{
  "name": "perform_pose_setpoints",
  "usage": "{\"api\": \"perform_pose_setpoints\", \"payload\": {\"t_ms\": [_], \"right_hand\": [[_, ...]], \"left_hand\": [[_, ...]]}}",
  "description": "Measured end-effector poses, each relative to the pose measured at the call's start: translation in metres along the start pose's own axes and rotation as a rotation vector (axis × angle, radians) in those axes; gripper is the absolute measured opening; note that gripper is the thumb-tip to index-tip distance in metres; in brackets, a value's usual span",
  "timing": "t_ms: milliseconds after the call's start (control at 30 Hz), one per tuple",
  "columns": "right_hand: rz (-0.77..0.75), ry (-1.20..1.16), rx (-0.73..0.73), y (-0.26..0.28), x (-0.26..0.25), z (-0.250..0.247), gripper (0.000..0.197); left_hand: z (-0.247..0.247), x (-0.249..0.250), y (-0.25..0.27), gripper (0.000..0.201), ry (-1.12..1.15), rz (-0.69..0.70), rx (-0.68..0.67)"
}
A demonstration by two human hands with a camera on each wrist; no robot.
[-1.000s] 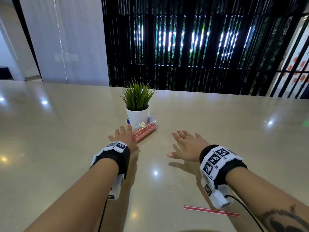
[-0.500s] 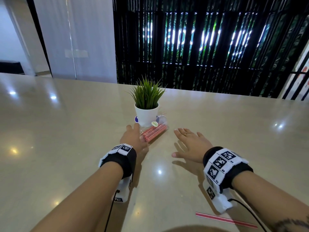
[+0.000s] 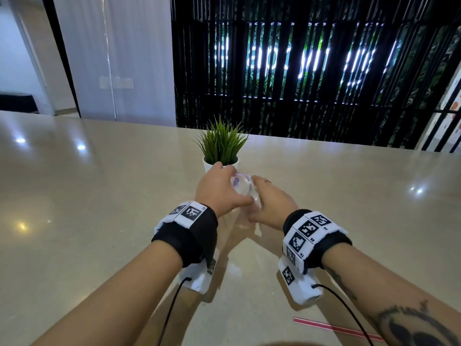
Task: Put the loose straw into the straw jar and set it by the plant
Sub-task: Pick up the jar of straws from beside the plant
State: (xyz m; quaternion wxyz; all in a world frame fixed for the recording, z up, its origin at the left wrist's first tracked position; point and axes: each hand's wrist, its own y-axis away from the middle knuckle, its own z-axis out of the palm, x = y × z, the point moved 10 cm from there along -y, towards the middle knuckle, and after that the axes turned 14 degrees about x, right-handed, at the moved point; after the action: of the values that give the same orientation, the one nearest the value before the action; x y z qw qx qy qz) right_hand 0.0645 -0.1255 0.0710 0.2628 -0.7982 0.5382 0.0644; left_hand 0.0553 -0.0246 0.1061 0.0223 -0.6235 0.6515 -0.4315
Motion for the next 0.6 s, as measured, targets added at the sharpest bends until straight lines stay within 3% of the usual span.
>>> {"api": "perform_pose_setpoints", "payload": {"t_ms": [233, 433, 600], "right_hand": [[0.029, -0.125, 0.176, 0.002, 0.01, -0.03, 0.059], [0.065, -0.294, 0.11, 0.009, 0.028, -0.037, 0.067], [0.098, -0.49, 0.053, 0.015, 0.028, -0.044, 0.066]], "left_hand": [[-0.013, 0.034, -0.001, 0.054, 0.0, 0.008, 0.087], [-0.003, 0.042, 0.012, 0.07, 0.181, 0.037, 0.005], [0.012, 0.031, 0.02, 0.061, 0.493, -0.148, -0.099]]}}
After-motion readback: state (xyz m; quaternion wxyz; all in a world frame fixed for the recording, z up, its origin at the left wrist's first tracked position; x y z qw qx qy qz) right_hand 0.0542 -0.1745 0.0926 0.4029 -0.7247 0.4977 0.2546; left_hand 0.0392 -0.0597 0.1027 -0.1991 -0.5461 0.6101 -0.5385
